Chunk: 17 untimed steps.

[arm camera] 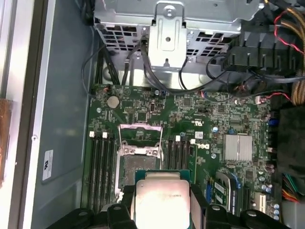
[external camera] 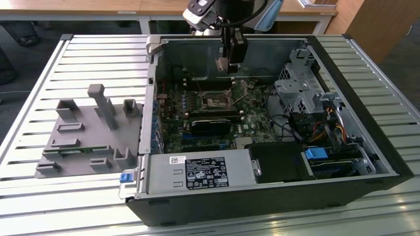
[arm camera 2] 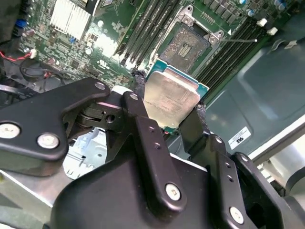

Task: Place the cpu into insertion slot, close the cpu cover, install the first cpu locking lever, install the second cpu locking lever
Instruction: 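Place the cpu into insertion slot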

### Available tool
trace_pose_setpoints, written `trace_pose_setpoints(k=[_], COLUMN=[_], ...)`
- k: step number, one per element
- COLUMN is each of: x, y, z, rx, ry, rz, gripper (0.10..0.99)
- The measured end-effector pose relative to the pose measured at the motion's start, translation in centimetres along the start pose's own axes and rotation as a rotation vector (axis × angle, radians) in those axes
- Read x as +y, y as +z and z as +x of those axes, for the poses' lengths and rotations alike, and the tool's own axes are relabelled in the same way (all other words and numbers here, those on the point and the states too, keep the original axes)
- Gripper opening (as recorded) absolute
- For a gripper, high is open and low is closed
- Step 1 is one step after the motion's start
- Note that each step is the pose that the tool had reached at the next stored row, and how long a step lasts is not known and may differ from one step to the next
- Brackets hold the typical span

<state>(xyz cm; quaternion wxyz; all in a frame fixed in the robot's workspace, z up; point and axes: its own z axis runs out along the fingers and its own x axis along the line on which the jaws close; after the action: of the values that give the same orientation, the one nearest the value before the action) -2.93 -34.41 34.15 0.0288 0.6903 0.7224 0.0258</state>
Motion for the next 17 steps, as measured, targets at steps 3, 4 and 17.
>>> trace_pose_setpoints(k=[3, 4, 17], x=[-0.03, -0.05, -0.19], y=[0.54, 0.68, 2.58], z=[0.07, 0.08, 0.27], rx=[0.0006, 0.0006, 0.0002], ry=[-0.006, -0.006, -0.009], rz=[0.000, 0.000, -0.001], gripper=[0.541, 0.541, 0.541])
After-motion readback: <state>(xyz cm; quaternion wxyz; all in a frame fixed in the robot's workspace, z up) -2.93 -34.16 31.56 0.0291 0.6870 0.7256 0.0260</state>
